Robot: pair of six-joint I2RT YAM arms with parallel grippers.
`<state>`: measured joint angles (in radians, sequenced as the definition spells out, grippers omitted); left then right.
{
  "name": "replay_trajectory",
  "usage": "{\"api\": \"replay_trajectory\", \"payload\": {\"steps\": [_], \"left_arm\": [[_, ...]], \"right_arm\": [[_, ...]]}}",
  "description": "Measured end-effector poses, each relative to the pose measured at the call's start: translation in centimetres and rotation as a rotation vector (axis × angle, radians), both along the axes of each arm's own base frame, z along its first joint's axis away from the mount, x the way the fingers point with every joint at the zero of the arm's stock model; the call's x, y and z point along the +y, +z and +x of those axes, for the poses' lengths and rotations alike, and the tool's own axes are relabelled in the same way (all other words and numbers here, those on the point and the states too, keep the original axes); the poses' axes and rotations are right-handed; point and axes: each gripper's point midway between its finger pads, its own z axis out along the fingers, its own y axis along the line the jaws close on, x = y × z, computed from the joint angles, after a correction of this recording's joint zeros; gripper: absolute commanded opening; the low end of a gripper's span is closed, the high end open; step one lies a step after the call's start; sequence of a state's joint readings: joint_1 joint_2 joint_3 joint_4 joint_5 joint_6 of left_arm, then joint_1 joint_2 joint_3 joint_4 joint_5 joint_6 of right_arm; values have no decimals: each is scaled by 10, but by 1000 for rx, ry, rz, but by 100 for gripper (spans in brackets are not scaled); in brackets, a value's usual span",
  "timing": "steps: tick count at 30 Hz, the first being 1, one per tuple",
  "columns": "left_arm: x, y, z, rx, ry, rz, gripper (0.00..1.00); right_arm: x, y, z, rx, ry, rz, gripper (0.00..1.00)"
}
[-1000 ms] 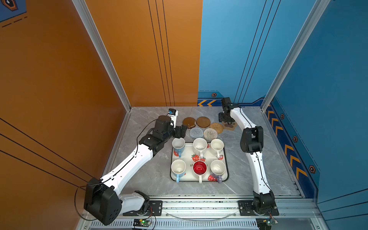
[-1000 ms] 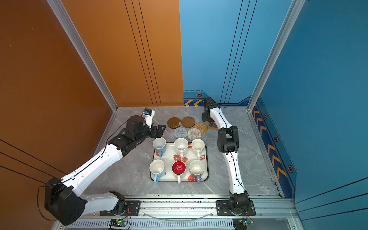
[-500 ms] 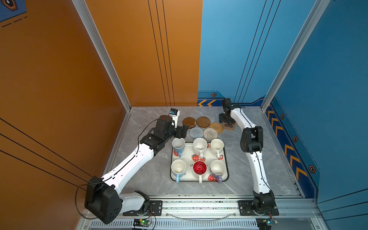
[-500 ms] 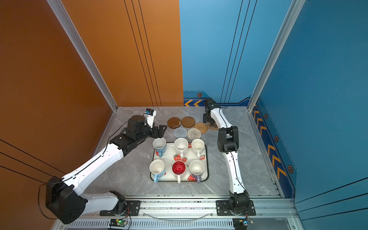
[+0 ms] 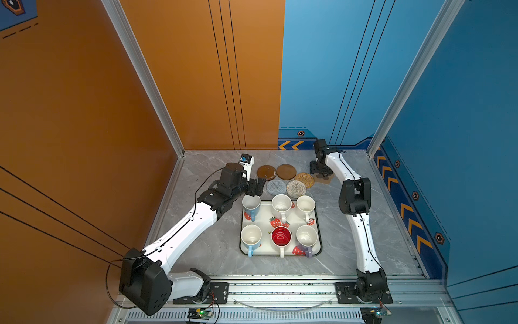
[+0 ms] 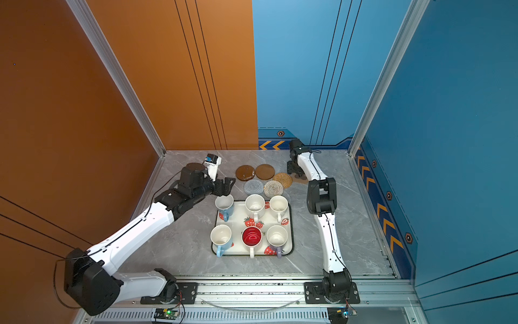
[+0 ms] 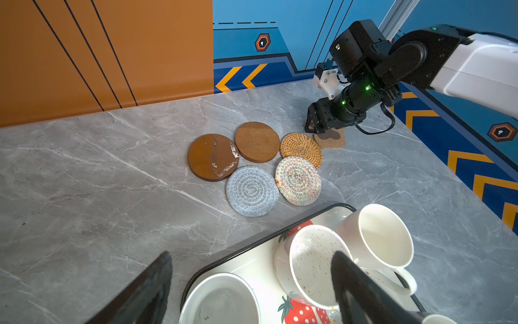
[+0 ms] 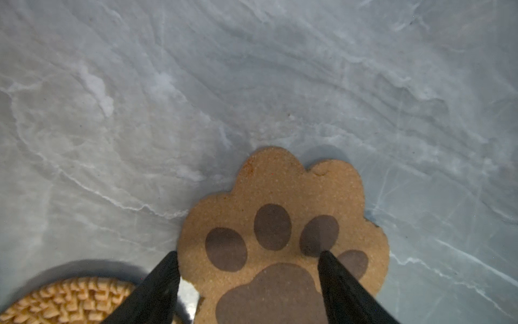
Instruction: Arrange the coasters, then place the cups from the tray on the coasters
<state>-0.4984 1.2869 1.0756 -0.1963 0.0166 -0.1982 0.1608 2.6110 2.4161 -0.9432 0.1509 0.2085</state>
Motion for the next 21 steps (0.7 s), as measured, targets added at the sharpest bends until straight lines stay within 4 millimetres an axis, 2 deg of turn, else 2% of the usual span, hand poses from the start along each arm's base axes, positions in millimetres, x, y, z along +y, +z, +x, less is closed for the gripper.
{"api": "replay_trajectory", "payload": {"steps": [9, 21], "left_arm": [[-2, -2, -2, 7, -7, 4, 89], [-3, -4, -2, 12, -9, 7, 89]], "right_arm": [[-17, -3, -1, 16, -19, 38, 73], [-22, -2, -4, 25, 6, 67, 72]]}}
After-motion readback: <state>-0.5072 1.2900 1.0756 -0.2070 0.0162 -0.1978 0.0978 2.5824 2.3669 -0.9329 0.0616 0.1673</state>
